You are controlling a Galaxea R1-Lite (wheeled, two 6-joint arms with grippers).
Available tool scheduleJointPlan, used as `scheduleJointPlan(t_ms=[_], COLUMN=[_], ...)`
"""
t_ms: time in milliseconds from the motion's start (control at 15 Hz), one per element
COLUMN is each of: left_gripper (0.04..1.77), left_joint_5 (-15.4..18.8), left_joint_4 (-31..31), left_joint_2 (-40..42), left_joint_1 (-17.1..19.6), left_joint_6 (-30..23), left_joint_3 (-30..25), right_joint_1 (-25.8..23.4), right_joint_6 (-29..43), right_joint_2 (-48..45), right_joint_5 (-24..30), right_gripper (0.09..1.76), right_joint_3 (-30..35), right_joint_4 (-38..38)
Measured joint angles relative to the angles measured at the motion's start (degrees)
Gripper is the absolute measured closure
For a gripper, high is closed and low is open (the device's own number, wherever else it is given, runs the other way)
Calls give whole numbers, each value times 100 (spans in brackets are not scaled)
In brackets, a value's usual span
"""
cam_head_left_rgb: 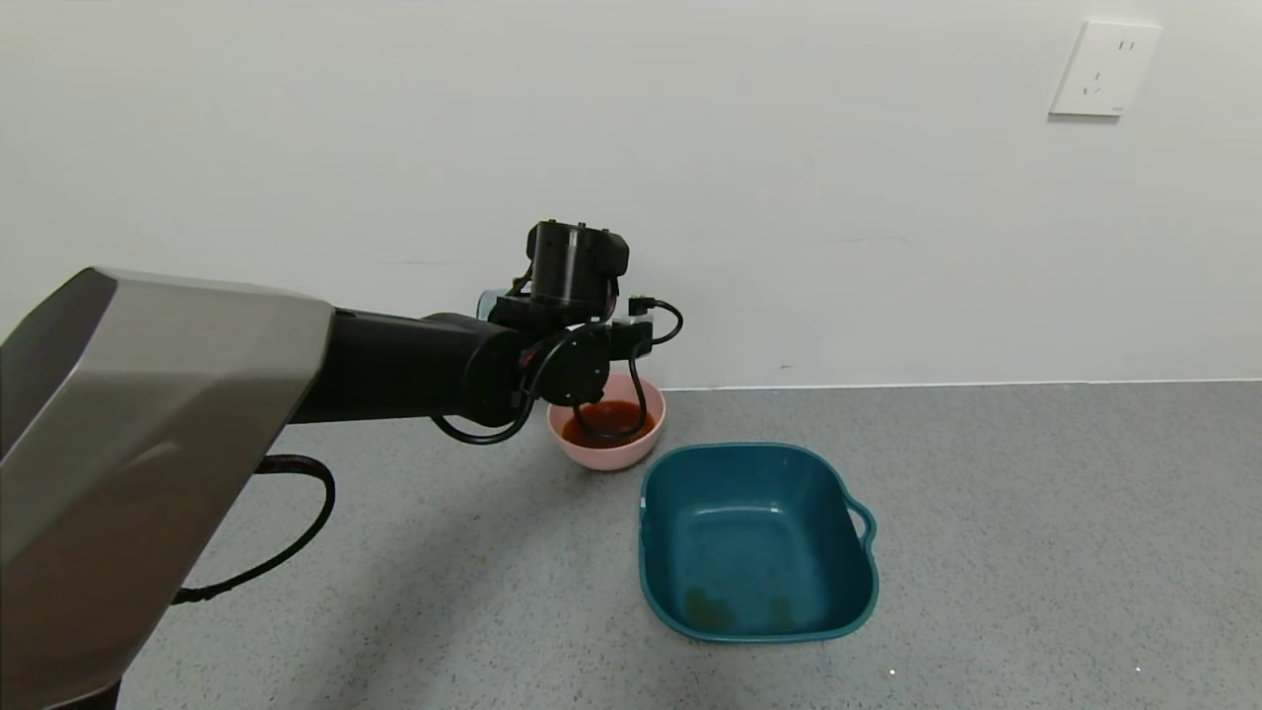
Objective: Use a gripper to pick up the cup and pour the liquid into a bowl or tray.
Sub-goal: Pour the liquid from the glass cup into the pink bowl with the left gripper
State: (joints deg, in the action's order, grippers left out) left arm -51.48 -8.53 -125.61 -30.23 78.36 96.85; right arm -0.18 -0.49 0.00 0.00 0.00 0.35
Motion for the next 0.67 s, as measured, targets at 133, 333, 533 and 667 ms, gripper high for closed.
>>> scheduleJointPlan(t_ms=[133, 333, 533, 667], left_gripper=[56, 56, 56, 56], left_joint_5=[71, 258, 634, 1036], left_joint_4=[40, 55, 46, 46], left_joint_2=[23, 138, 323, 445], left_joint_1=[-20, -5, 146, 308], left_joint_6=[-394, -968, -1453, -1737], left_joint_3=[-22, -177, -375, -457], right_joint_1=[0, 0, 0, 0], right_joint_6=[2, 2, 0, -2], right_joint_2=[0, 0, 0, 0], right_joint_5=[0, 0, 0, 0], right_gripper=[14, 14, 14, 14], right_joint_3=[0, 0, 0, 0], right_joint_4=[0, -2, -2, -2])
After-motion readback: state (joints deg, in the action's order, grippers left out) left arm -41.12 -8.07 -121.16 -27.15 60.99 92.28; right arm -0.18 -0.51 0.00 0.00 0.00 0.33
